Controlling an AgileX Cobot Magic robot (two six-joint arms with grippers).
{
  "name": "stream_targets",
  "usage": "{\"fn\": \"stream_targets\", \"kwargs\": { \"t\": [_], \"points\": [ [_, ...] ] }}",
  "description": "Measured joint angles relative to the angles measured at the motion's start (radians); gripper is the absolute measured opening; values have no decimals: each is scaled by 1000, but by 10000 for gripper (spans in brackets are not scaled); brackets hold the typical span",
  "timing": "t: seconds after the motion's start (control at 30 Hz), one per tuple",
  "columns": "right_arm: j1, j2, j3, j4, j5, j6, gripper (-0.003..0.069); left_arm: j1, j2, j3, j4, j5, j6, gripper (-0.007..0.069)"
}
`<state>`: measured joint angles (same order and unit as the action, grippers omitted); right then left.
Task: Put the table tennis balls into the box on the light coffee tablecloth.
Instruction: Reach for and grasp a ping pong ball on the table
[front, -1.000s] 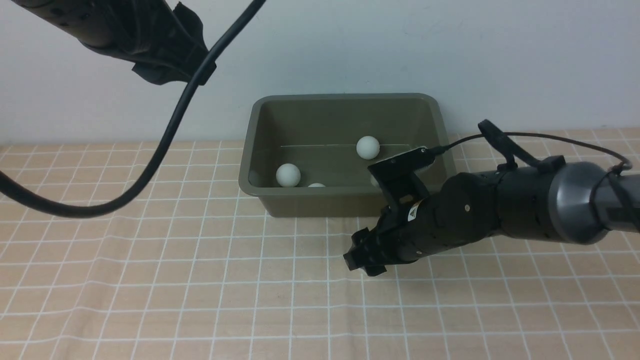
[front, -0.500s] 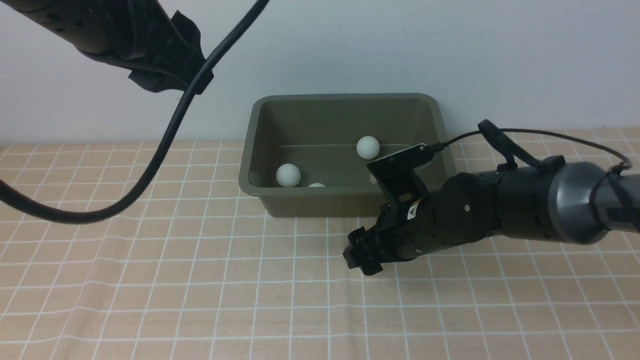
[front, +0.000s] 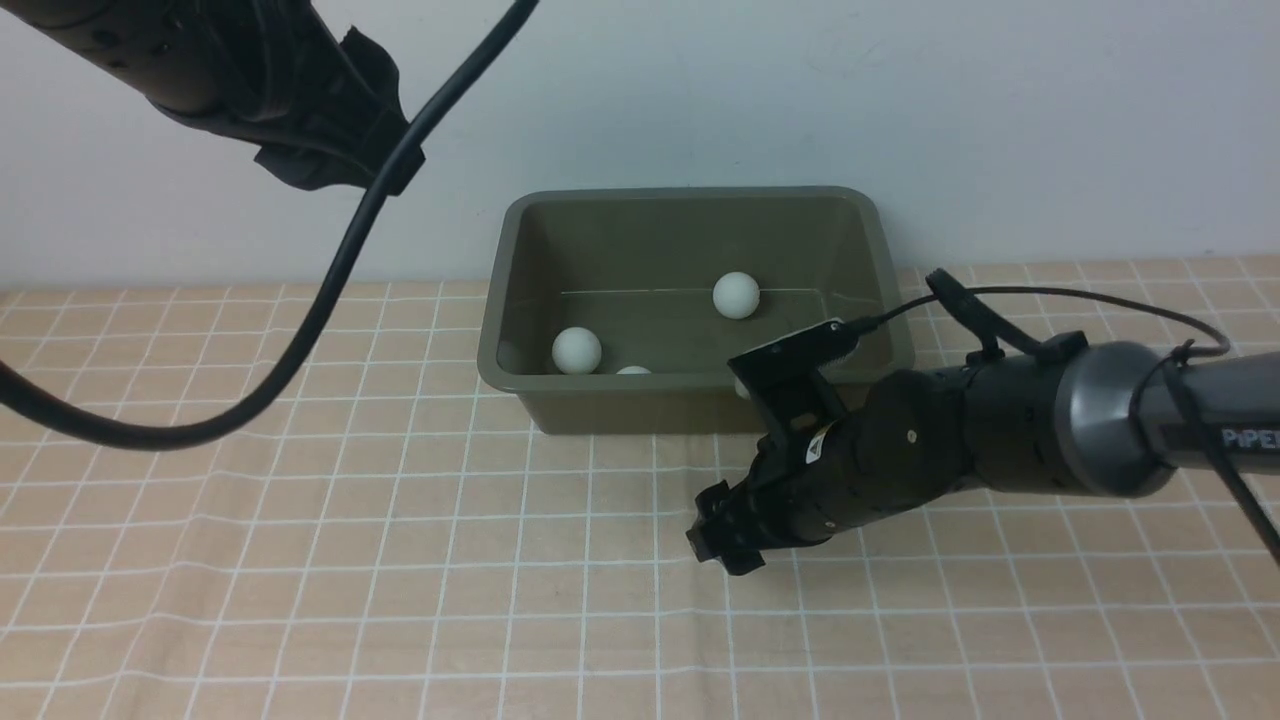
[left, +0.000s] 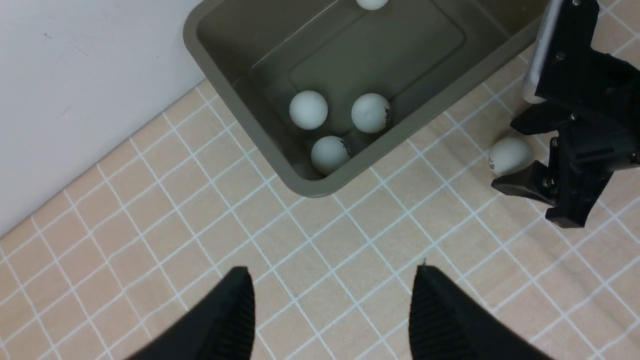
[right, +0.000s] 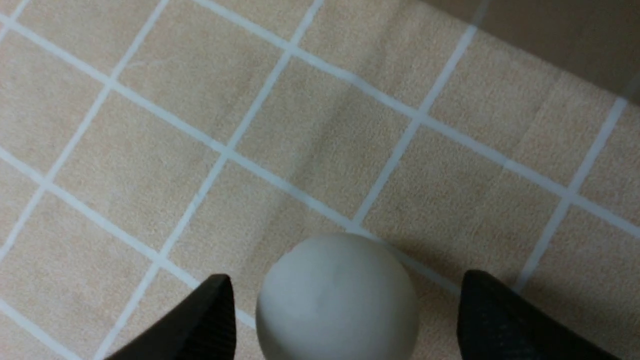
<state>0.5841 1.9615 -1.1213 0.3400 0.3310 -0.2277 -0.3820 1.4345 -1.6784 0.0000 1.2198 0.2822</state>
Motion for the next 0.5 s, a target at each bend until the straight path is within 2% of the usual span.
{"fn": "stream_targets", "kwargs": {
  "t": [0.07,0.17,0.3,0.5],
  "points": [
    [0,0,0,0,0,0,477,0,0,0,0,7,0,377],
    [0,0,0,0,0,-1,356,0,0,0,0,7,0,377],
    [0,-31,0,-20,17,-28,361,0,0,0,0,7,0,377],
    [0,-246,0,-70,82,-137,361,0,0,0,0,7,0,377]
  ]
}}
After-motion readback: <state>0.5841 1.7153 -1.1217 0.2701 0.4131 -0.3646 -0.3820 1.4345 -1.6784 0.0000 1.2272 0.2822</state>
